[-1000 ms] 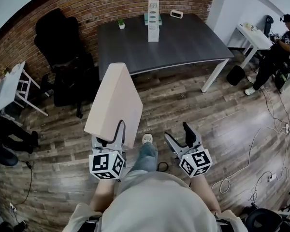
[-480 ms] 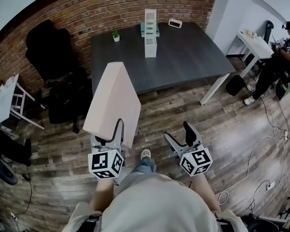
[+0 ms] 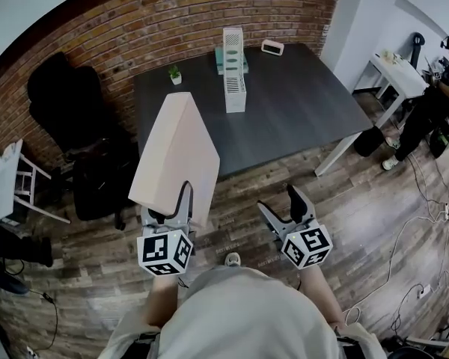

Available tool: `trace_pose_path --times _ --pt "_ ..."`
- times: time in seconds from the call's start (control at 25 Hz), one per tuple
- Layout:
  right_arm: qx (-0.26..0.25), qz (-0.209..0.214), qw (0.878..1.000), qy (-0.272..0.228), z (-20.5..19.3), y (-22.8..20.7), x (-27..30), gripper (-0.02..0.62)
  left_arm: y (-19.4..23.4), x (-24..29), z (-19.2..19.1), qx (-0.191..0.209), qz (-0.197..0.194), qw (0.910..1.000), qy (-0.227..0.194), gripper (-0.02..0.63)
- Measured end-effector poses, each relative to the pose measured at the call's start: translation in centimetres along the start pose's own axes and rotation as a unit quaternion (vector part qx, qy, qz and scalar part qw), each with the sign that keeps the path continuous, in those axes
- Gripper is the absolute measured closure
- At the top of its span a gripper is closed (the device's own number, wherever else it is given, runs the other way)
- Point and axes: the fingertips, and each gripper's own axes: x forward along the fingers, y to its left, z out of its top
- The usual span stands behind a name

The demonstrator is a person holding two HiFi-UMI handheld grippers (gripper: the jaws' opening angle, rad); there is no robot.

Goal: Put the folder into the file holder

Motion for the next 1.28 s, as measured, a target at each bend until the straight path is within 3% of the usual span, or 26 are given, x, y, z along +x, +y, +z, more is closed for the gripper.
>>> trace_pose_path --times 0.48,0.88,1.28 --pt "-0.023 -0.003 1.000 0.012 1.1 -4.0 8.4 0.218 3.9 6.2 0.4 0.000 0.012 0.9999 0.007 0.337" --pt "-0.035 0.012 0.999 0.034 0.0 -10.4 19.1 0.218 5.7 11.2 -0.6 0.006 0.051 0.9986 0.011 0.337" --pt "-0.057 0.042 0.995 0.074 -0.9 -18.0 30.9 0.218 7.1 19.3 1.0 0.003 0.097 0.9953 -0.002 0.337"
